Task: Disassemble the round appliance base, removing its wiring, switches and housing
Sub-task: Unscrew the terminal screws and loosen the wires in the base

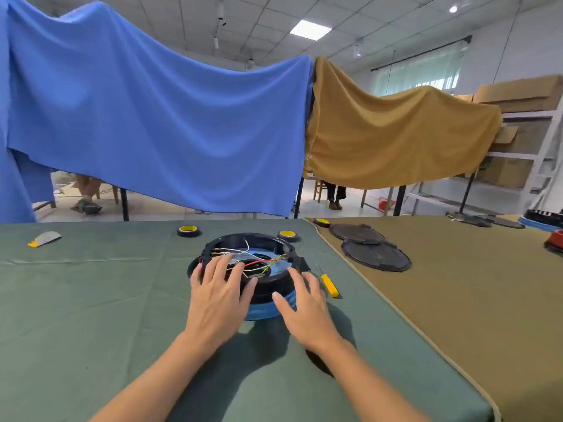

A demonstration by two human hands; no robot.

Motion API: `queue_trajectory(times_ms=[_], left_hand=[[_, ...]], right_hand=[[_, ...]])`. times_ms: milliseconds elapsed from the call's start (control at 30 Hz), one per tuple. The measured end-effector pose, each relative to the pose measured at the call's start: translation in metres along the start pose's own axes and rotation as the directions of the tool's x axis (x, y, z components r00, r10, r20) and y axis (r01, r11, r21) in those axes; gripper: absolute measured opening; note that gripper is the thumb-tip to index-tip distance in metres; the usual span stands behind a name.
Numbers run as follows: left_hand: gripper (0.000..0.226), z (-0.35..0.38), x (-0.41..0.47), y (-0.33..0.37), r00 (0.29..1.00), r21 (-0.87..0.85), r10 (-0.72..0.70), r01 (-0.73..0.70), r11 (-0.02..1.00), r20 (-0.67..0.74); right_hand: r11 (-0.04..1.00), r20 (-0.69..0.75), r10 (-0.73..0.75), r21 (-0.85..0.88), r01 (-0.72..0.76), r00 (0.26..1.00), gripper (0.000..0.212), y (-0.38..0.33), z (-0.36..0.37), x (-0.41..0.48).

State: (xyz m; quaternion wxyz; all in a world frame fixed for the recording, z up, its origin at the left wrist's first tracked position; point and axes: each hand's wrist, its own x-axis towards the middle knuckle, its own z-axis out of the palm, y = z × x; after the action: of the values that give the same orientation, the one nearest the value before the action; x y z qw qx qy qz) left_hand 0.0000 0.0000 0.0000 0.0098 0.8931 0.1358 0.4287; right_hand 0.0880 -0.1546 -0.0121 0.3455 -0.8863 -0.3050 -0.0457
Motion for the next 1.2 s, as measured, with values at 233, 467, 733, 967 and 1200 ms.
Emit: queue_trajectory(times_ms=[233, 467, 733, 967, 1200], left_hand=[[0.050, 0.025, -0.005, -0.017, 0.999, -0.101, -0.051, 0.050, 0.994, -0.010], [0.050, 0.022, -0.007, -0.018, 0.998, -0.138, -0.054, 0.056, 0.989, 0.018], [0.052, 0.017, -0.006, -0.016, 0.996, -0.152, -0.067, 0.075, 0.986, 0.054], [0.055, 0.019, -0.006, -0.015, 0.995, -0.134, -0.075, 0.085, 0.987, 0.072], [0.053, 0.022, -0.008, -0.015, 0.995, -0.072, -0.077, 0.081, 0.994, 0.060]], right_hand=[[0.986, 0.027, 0.005, -0.166, 0.000, 1.000, 0.070, 0.007, 0.017, 0.002], [0.976, 0.020, -0.005, -0.216, 0.009, 1.000, 0.069, 0.001, 0.015, -0.003], [0.983, 0.038, -0.025, -0.183, 0.031, 0.999, 0.070, 0.003, 0.015, -0.002], [0.992, 0.075, -0.066, -0.100, 0.073, 0.995, 0.069, 0.014, 0.010, 0.004], [0.956, 0.003, -0.292, -0.012, 0.292, 0.957, 0.051, 0.052, -0.024, 0.036]])
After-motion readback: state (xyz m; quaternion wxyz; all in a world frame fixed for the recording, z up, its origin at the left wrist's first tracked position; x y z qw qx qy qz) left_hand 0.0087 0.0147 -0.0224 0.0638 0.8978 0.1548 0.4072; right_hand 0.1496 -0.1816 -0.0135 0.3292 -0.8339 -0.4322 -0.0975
